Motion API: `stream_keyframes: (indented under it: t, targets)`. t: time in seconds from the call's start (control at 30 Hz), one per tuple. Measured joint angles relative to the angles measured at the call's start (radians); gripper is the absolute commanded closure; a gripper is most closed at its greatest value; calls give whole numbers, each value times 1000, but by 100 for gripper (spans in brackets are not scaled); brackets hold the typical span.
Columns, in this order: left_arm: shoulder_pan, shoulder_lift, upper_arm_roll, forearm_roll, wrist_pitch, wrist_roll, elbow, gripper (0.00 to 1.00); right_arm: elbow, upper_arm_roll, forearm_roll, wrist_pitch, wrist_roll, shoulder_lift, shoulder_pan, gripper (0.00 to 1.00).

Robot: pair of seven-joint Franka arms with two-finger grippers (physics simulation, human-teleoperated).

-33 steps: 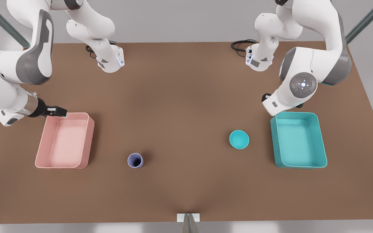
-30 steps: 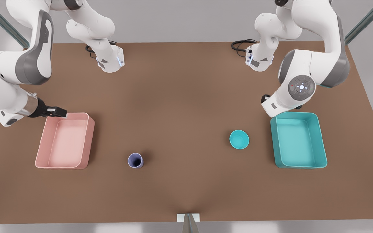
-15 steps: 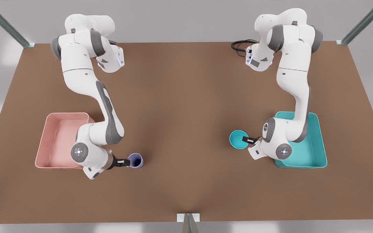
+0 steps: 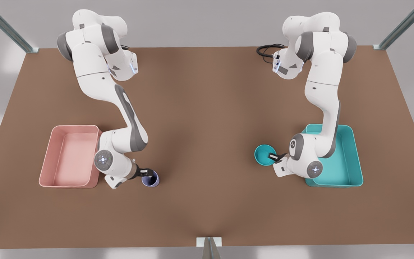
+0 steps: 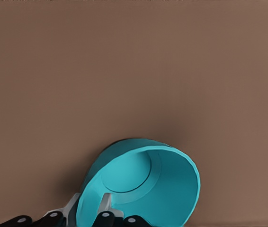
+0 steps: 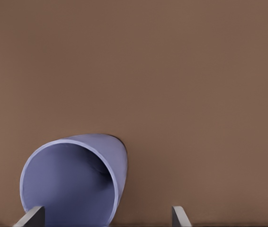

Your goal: Put the bowls and cups in different boxes

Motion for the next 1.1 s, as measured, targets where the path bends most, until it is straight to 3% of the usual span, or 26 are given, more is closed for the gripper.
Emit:
stream_keyframes:
  t: [0.13,0.37,0.43,0.47,0.63,0.67,0.73,0.77,0.83,0.93,1.0,1.1]
  targets:
    - [5,-30,10,14,-14,26,7,79,13,-2,-5,-1,8,29,-6,0]
    - [137,-242,219,161,-116,60,23,79,77,-4,-2,24,20,120,-8,2]
    - [170,-226,267,187,-122,69,23,79,82,-4,4,30,21,124,-9,64]
    - [179,-211,278,196,-118,74,19,79,84,-3,8,32,20,124,-9,78]
    - [193,-107,287,230,-55,91,-21,79,97,-1,35,41,-1,120,-5,79]
    - [194,-87,285,231,-39,94,-26,74,99,-1,28,41,0,120,-4,79]
    - [194,-64,276,228,-14,101,-30,15,103,-1,17,42,2,118,-6,79]
    - [193,-60,273,223,-7,106,-29,0,104,-1,13,41,3,113,-9,79]
    - [193,-87,274,211,0,120,-24,0,102,-1,6,34,4,69,-9,79]
    - [179,-290,275,330,-18,131,-3,0,88,-18,-19,-52,-14,-78,-49,79]
    - [166,-432,133,372,-107,115,38,0,85,-23,-57,-161,-44,-178,-132,79]
    - [132,-472,-62,409,-284,71,181,0,72,-26,-130,-311,-108,-249,-276,79]
